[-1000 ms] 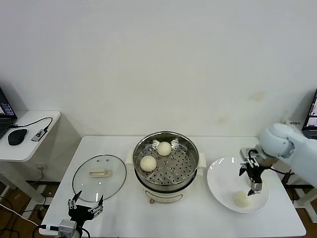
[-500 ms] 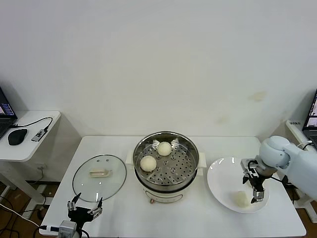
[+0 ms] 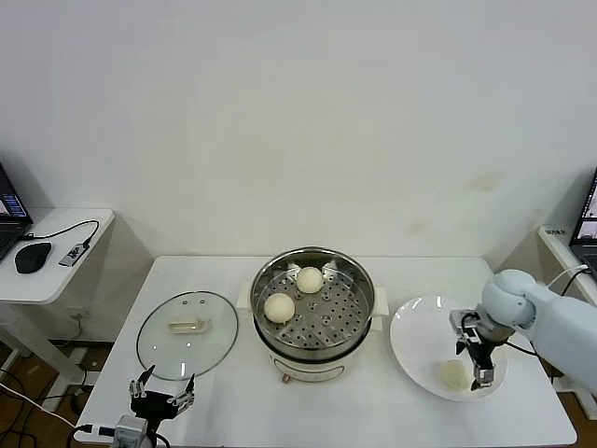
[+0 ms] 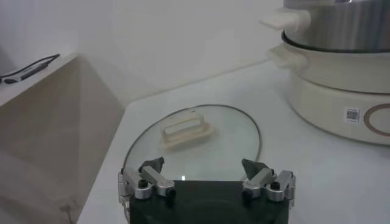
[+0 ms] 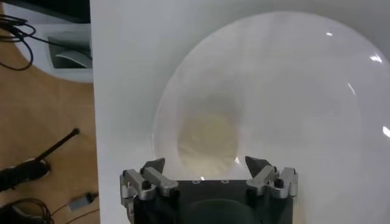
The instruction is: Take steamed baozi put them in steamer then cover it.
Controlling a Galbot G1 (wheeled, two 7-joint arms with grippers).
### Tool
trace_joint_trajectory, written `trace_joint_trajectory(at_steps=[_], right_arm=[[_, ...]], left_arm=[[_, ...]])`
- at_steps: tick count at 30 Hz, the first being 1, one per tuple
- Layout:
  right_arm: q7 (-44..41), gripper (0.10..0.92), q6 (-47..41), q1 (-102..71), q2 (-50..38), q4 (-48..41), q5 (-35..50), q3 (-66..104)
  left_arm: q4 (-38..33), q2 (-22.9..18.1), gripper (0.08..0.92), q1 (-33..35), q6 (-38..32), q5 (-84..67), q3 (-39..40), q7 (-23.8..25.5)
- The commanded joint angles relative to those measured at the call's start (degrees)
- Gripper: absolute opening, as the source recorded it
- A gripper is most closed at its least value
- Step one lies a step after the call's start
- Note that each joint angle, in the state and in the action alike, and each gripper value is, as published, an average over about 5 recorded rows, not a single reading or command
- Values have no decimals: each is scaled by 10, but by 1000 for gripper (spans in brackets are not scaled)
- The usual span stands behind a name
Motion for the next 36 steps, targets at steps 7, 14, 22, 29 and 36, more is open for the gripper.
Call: trace_joint_trajectory(at_steps=[7,14,22,29,36], right_arm=[[12,823,0,-12,16,-15,-6,5],[19,823,-2,-17,15,-18,-5,8],[30,817,-6,-17,14,-20,2,8],[26,664,-8,-19,13,-20,4,11],[22,593,-11,-10,0,-14,15,18]], left_arm=[[2,0,823,0,0,1,1,0],[7,0,823,-3,0,1,2,0],[8,-1,823,-5,0,1,2,0],[8,-2,823,-4,0,2,4,0],[6,-3,823,-4,0,2,4,0]])
